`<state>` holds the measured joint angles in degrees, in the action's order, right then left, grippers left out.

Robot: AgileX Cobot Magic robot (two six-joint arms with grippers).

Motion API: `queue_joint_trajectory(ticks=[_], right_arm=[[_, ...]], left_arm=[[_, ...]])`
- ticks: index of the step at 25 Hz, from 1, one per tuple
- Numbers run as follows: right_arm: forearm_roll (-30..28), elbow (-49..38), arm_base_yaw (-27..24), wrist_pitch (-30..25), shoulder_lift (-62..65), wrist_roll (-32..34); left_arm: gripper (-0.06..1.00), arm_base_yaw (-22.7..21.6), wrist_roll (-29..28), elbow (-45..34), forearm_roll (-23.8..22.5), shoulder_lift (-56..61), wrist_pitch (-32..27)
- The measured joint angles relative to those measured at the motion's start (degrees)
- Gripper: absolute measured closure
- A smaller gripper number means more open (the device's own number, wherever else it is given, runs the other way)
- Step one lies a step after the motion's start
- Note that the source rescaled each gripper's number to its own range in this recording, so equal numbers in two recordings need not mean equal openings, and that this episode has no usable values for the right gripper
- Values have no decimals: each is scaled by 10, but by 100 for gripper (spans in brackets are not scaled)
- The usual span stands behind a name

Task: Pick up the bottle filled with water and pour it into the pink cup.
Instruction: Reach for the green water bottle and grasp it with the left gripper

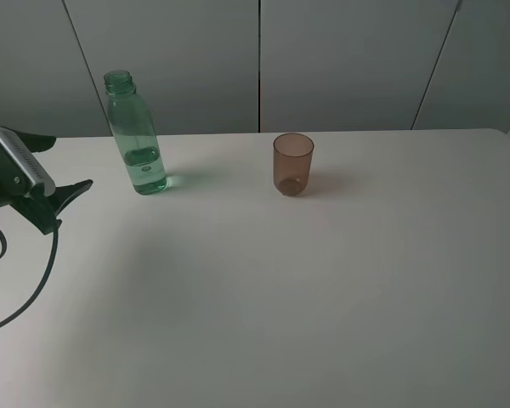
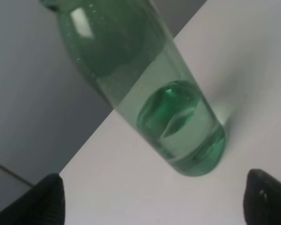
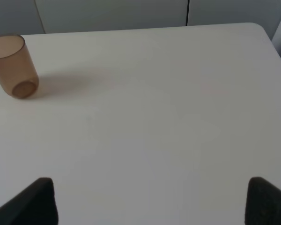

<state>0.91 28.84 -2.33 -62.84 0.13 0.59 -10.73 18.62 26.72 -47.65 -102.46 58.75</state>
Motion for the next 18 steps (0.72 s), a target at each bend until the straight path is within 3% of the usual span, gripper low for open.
queue_joint_trajectory(ticks=[12,18], right_arm=[[0,0,0,0,0,0],[0,0,0,0,0,0]], left_arm=[[4,-26,-10,136,-109,-110,47],[4,-67,-46,142,-118,-121,96]])
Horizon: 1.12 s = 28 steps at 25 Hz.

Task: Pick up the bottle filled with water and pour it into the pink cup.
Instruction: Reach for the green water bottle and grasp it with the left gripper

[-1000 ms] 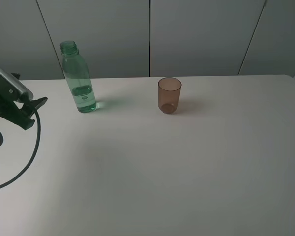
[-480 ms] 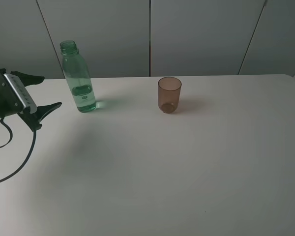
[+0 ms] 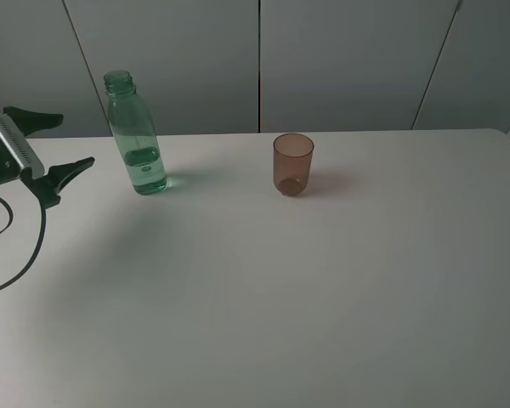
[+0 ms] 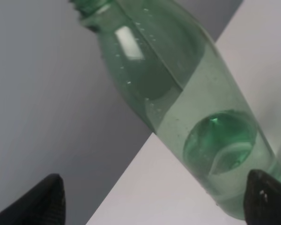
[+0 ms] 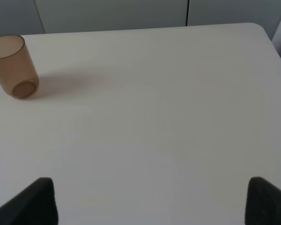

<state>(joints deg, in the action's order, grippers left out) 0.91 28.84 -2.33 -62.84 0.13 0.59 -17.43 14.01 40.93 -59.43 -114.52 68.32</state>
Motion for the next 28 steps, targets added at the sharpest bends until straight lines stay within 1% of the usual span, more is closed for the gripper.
queue_joint_trajectory(ticks=[4,8,10,14,17,22,25,28], right_arm=[[0,0,0,0,0,0],[0,0,0,0,0,0],[0,0,0,0,0,0],[0,0,0,0,0,0],[0,0,0,0,0,0],[0,0,0,0,0,0],[0,0,0,0,0,0],[0,0,0,0,0,0]], left_arm=[[4,-17,-64,1,-3,-25,8],[4,-19,-170,16,-21,-42,8],[4,-19,-211,30,-30,-47,8],[4,-19,-264,65,-63,-62,9],[4,-19,-280,92,-100,-72,9],[2,-19,-285,107,-154,-75,9],[2,-19,-282,109,-161,-75,9],[2,-16,-264,109,-159,-75,9]])
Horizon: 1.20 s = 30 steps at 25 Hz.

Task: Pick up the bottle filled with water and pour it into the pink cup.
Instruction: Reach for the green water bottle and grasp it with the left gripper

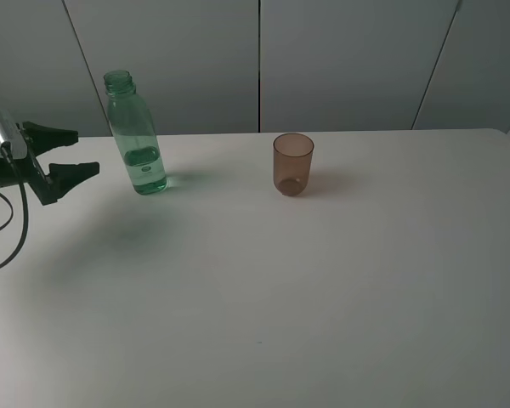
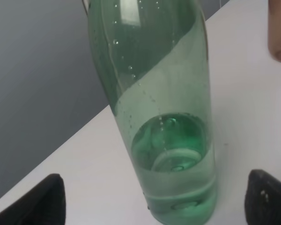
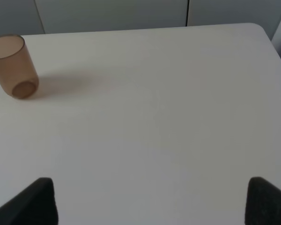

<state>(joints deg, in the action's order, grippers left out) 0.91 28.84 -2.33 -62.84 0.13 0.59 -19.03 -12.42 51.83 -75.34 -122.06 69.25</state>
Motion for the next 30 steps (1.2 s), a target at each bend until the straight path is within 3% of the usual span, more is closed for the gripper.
queue_joint_trajectory(ticks=[5,18,30], right_arm=[[0,0,0,0,0,0],[0,0,0,0,0,0],[0,0,0,0,0,0]], left_arm=[[2,8,-18,8,20,0,0],[1,24,-145,28,29,-5,2],[1,44,-136,30,-4,-11,2]])
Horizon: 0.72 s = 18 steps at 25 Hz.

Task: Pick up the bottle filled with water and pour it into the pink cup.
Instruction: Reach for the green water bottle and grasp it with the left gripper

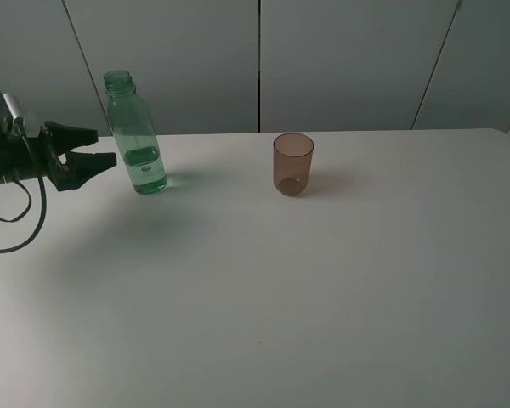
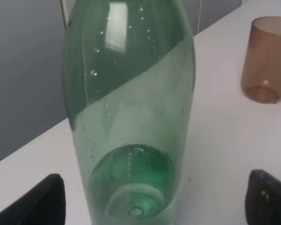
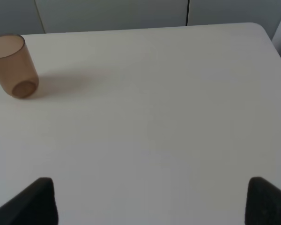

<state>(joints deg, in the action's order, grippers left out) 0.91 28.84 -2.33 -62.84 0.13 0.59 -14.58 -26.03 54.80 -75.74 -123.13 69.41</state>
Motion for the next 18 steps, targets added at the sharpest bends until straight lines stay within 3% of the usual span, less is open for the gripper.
queue_joint_trajectory(ticks=[18], right_arm=[[0,0,0,0,0,0]], left_arm=[[1,28,30,27,36,-27,0]])
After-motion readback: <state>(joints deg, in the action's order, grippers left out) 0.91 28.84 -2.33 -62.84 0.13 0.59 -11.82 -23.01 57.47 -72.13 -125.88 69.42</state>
